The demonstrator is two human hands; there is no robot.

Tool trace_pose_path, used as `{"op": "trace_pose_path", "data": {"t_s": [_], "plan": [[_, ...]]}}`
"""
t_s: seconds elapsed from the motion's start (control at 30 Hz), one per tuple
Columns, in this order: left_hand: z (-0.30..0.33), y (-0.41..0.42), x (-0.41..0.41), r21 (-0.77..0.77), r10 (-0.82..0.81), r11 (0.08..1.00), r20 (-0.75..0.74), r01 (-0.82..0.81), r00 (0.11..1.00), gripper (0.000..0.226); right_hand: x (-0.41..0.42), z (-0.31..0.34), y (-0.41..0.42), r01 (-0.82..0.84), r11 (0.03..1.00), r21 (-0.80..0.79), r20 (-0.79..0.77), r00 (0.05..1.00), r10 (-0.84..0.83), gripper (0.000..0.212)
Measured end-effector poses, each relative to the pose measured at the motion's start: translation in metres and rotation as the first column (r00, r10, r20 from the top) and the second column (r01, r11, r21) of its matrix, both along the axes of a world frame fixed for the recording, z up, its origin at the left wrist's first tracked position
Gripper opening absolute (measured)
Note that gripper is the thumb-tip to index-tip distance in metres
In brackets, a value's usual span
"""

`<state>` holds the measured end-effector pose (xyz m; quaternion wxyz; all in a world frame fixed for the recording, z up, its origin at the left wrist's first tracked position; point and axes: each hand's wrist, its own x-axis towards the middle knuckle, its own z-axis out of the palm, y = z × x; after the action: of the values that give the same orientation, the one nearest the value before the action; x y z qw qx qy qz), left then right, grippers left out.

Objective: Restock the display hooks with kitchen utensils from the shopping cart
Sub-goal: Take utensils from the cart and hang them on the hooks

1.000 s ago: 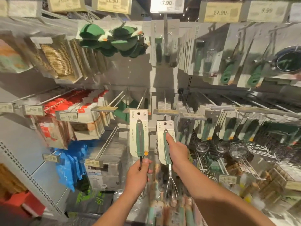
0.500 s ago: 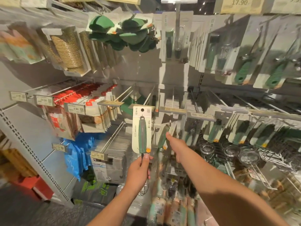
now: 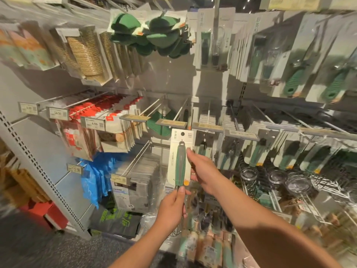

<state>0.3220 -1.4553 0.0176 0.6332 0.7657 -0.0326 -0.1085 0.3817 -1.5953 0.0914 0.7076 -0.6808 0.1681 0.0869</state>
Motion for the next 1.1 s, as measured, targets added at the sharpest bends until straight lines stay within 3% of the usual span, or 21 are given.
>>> {"op": "trace_pose_path", "data": {"t_s": [0.07,0.1,0.13,0.23,0.43,0.5,0.63,0.73,0.8,0.93,1.1], "plan": [[-0.002,-0.001,-0.003,0.017,-0.044,0.999,-0.008,0.044,0.999,0.039,0.000,-0.002,0.006,0.017,0.999,-0.048,0.044,0.999,-0.015,0.098],[-0.003,-0.001,-0.004,0.011,-0.057,0.998,-0.016,0.057,0.998,0.039,0.002,-0.006,0.006,0.038,0.997,-0.065,0.073,0.997,-0.033,0.109],[-0.004,-0.001,-0.004,0.010,-0.070,0.997,-0.022,0.070,0.997,0.039,0.001,-0.008,0.006,0.053,0.996,-0.070,0.101,0.994,-0.046,0.105],[-0.004,-0.003,-0.002,0.016,-0.118,0.993,-0.045,0.119,0.992,0.040,-0.009,-0.004,0.008,0.083,0.992,-0.095,0.142,0.987,-0.069,0.056],[-0.003,-0.004,0.003,0.059,-0.110,0.992,-0.069,0.114,0.992,0.042,-0.023,-0.005,-0.005,0.170,0.980,-0.101,0.141,0.978,-0.155,0.031],[0.000,-0.005,0.004,0.088,-0.100,0.991,-0.054,0.104,0.993,0.043,-0.025,-0.010,-0.012,0.215,0.970,-0.115,0.125,0.972,-0.200,0.036],[0.005,-0.007,0.010,0.067,-0.080,0.994,-0.071,0.085,0.994,0.036,-0.021,-0.015,-0.022,0.244,0.962,-0.125,0.120,0.966,-0.230,0.070],[0.005,-0.007,0.015,0.069,-0.057,0.996,-0.071,0.062,0.996,0.035,-0.016,-0.016,-0.028,0.248,0.958,-0.142,0.123,0.965,-0.232,0.043],[0.005,-0.007,0.018,0.065,-0.050,0.996,-0.075,0.055,0.996,0.033,-0.012,-0.018,-0.030,0.253,0.956,-0.148,0.111,0.965,-0.238,0.040],[0.009,-0.008,0.023,0.047,-0.032,0.998,-0.072,0.035,0.997,0.033,-0.001,-0.015,-0.030,0.271,0.950,-0.157,0.111,0.960,-0.255,0.044],[0.012,-0.010,0.034,0.039,-0.002,0.999,-0.082,0.005,0.997,0.035,0.018,-0.010,-0.037,0.321,0.938,-0.132,0.060,0.947,-0.316,0.076]]}}
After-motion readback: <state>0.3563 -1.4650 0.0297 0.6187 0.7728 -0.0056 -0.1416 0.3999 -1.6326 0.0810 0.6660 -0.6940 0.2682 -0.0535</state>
